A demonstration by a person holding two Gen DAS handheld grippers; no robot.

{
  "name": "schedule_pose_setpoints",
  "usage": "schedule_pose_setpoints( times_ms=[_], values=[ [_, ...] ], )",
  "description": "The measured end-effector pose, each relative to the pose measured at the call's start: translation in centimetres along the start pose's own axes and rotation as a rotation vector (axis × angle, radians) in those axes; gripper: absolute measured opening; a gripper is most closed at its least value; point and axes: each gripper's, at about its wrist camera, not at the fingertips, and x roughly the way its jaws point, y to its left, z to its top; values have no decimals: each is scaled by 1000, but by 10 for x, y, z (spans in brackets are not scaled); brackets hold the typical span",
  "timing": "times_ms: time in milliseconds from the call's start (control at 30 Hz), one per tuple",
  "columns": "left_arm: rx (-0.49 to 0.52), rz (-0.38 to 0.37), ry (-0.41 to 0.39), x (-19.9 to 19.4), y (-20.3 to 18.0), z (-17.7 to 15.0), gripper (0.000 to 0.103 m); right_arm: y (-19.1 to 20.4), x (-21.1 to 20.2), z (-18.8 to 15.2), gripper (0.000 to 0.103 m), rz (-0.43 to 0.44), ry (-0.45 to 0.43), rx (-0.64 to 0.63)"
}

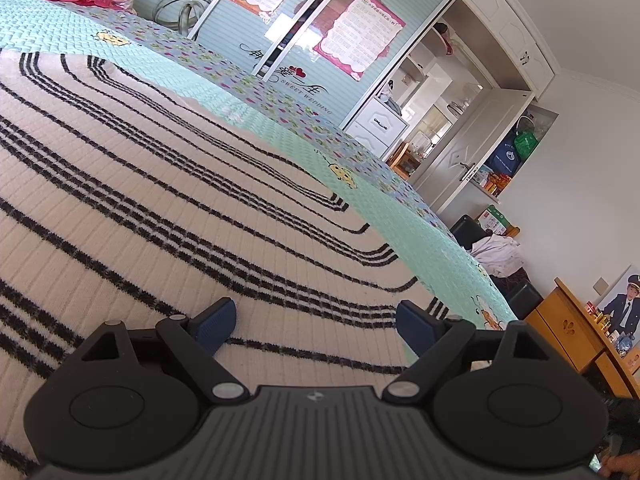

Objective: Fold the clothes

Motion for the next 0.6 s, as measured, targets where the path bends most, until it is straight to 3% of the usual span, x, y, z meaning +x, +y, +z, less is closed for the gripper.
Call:
schedule_pose_setpoints(
  times_ms=[33,133,200,300,333,400,500,600],
  values=[
    [0,0,0,0,0,0,90,-4,10,-5,8,-18,43,-11],
    [0,1,1,0,-1,0,90,-16,21,-23,8,8,25,-2],
    [1,1,1,0,-1,0,90,-25,17,-23,13,29,25,84],
    [1,1,1,0,0,0,90,-19,0,-19,33,-28,-7,123],
    [1,1,1,0,0,0,90,-17,-5,-18,45,-48,-18,136],
    [3,2,1,0,0,0,90,5,-22,-13,49,-106,-115,60],
    [4,3,1,0,0,0,90,53,-25,-6,49,5,-165,-64],
    [3,2,1,0,0,0,90,108,15,-2,48,218,-16,-102]
  ],
)
